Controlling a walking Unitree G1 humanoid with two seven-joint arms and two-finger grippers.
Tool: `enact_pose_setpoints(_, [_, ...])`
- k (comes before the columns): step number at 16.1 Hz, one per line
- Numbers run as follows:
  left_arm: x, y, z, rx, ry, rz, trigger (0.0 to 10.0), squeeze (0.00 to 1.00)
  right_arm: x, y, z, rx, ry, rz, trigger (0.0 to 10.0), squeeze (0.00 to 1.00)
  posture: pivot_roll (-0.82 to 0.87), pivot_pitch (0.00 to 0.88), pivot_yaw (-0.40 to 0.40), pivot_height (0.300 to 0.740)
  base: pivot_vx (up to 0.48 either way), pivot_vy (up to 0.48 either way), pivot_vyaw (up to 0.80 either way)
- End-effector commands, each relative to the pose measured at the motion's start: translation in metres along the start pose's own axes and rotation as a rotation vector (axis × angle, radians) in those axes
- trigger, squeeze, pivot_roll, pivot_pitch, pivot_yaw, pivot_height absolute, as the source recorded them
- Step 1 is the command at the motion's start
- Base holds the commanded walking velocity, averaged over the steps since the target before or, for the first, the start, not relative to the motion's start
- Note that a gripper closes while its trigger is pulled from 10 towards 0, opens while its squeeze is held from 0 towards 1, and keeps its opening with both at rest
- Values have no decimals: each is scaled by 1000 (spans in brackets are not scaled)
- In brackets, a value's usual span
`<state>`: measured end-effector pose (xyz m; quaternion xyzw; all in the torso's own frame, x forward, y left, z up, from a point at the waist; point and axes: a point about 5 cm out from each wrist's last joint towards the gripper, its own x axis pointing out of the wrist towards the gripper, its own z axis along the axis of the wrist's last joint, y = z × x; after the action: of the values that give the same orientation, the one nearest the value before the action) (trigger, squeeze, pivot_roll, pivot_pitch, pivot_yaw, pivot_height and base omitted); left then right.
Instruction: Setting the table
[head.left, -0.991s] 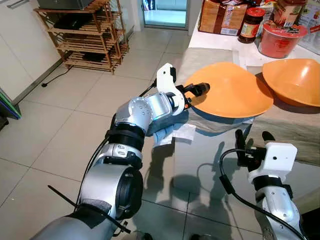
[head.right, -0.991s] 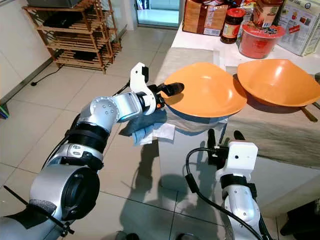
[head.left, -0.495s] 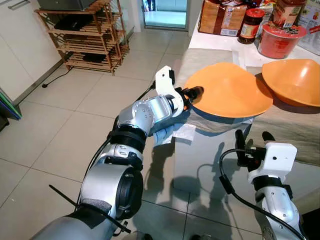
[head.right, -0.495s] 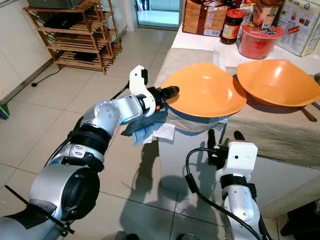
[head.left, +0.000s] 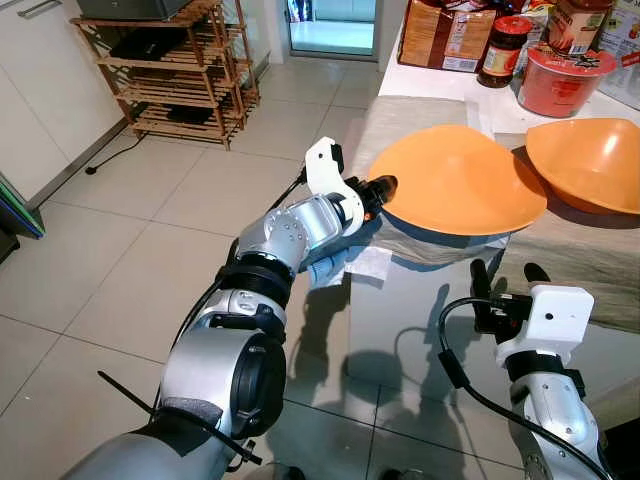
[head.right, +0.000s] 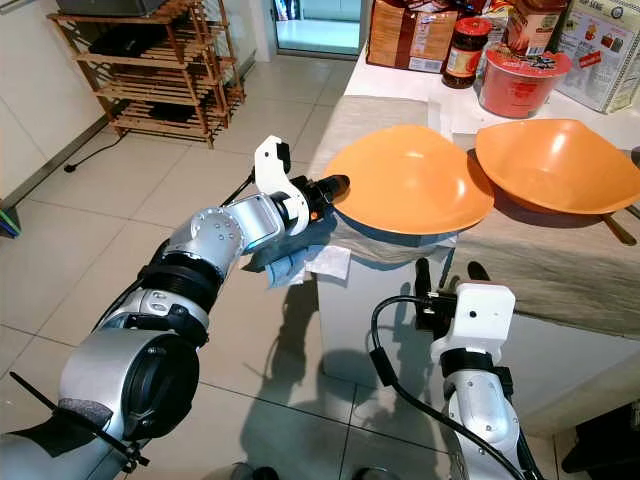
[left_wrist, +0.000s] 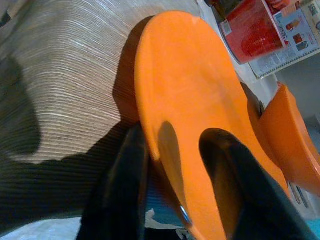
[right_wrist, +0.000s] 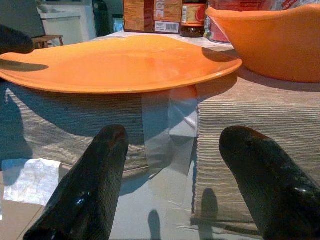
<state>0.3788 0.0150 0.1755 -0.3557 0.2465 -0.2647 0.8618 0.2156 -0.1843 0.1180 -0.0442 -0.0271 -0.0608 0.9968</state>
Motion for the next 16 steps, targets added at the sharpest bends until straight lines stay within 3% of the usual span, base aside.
enact_pose_setpoints(1, [9, -4, -35, -23, 104, 4, 0, 0, -1, 1, 3, 1, -7, 3, 10000, 0, -171, 79, 86, 740, 0, 0, 0])
enact_pose_setpoints(5, [10, 1, -33, -1, 90, 13, 0, 0, 1, 1, 3, -1, -10, 3, 10000, 0, -170, 72, 84, 740, 0, 0, 0])
enact_pose_setpoints(6, [10, 1, -33, 1, 87, 15, 0, 212, 2, 1, 4, -1, -12, 3, 10000, 0, -169, 76, 85, 740, 0, 0, 0])
enact_pose_setpoints(7, [9, 2, -32, -2, 86, 17, 0, 490, 2, 1, 4, -1, -12, 3, 10000, 0, -169, 80, 85, 740, 0, 0, 0])
enact_pose_setpoints(8, [9, 3, -32, -6, 86, 17, 0, 361, 1, 1, 3, -1, -10, 3, 10000, 0, -169, 80, 85, 740, 0, 0, 0])
enact_pose_setpoints(9, [9, 4, -33, -13, 86, 18, 0, 0, 0, 1, 2, 0, -5, 3, 10000, 0, -169, 82, 85, 740, 0, 0, 0])
enact_pose_setpoints(16, [7, 13, -27, -44, 47, 76, 0, 0, -1, 2, 1, 3, 3, -2, 10000, 0, -168, 86, 88, 740, 0, 0, 0])
